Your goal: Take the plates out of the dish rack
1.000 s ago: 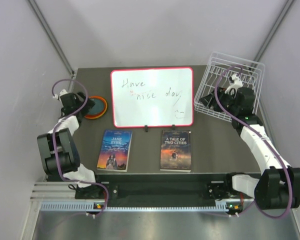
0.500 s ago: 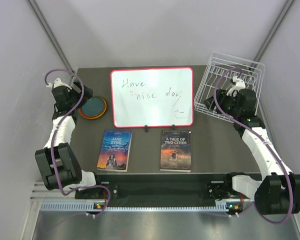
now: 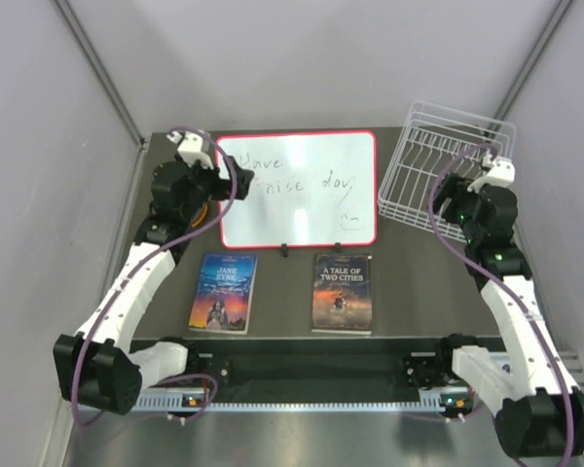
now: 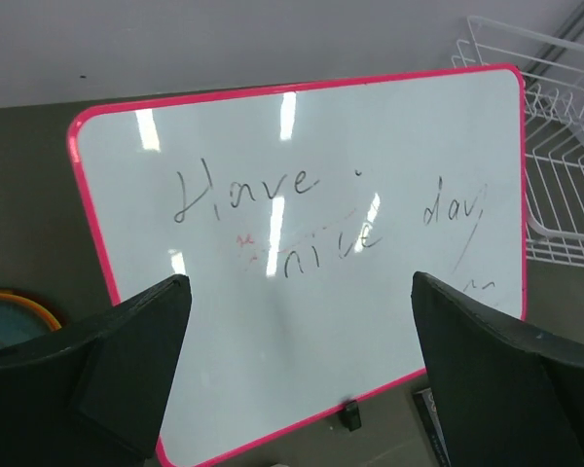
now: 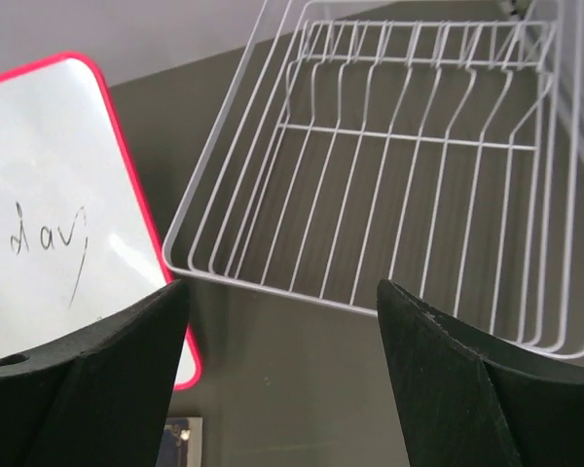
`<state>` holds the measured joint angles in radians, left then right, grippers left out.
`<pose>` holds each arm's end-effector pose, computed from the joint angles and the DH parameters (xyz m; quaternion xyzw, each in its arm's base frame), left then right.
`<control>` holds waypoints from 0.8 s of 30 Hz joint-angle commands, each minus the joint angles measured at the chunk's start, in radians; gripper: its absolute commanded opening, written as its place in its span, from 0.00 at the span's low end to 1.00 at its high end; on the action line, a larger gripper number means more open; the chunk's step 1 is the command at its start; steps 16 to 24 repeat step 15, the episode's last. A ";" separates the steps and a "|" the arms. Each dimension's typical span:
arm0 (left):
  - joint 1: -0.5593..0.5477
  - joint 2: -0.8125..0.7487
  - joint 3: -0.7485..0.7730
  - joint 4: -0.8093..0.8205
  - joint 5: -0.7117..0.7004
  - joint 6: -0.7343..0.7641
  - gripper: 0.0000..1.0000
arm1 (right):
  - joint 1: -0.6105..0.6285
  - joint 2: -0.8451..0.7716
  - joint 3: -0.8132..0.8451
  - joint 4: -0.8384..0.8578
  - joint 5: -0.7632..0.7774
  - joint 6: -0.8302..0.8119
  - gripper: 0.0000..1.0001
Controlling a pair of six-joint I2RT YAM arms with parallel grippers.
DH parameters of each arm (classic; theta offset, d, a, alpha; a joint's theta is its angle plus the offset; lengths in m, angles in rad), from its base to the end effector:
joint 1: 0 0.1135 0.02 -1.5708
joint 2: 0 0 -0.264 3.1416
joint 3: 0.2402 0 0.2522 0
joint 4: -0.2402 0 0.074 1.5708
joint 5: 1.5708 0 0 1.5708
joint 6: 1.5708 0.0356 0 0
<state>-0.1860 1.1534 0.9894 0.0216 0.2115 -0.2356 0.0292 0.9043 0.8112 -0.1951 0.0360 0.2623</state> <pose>0.2661 -0.0577 0.3586 0.0505 0.7529 -0.2143 0.6202 0.2113 0.0049 0.3268 0.1039 0.7945 0.0726 0.5939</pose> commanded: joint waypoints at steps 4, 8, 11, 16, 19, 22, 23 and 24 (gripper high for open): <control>-0.121 -0.064 -0.032 0.017 -0.184 0.084 0.99 | -0.002 -0.090 -0.063 0.115 0.140 -0.023 0.86; -0.142 -0.083 -0.029 0.029 -0.236 0.110 0.99 | 0.000 -0.078 -0.070 0.134 0.131 -0.037 0.89; -0.145 -0.084 -0.015 0.006 -0.250 0.117 0.99 | 0.000 -0.068 -0.063 0.123 0.130 -0.046 0.90; -0.150 -0.093 -0.021 0.009 -0.254 0.122 0.99 | 0.001 -0.073 -0.073 0.132 0.133 -0.063 0.91; -0.150 -0.093 -0.021 0.009 -0.254 0.122 0.99 | 0.001 -0.073 -0.073 0.132 0.133 -0.063 0.91; -0.150 -0.093 -0.021 0.009 -0.254 0.122 0.99 | 0.001 -0.073 -0.073 0.132 0.133 -0.063 0.91; -0.150 -0.093 -0.021 0.009 -0.254 0.122 0.99 | 0.001 -0.073 -0.073 0.132 0.133 -0.063 0.91; -0.150 -0.093 -0.021 0.009 -0.254 0.122 0.99 | 0.001 -0.073 -0.073 0.132 0.133 -0.063 0.91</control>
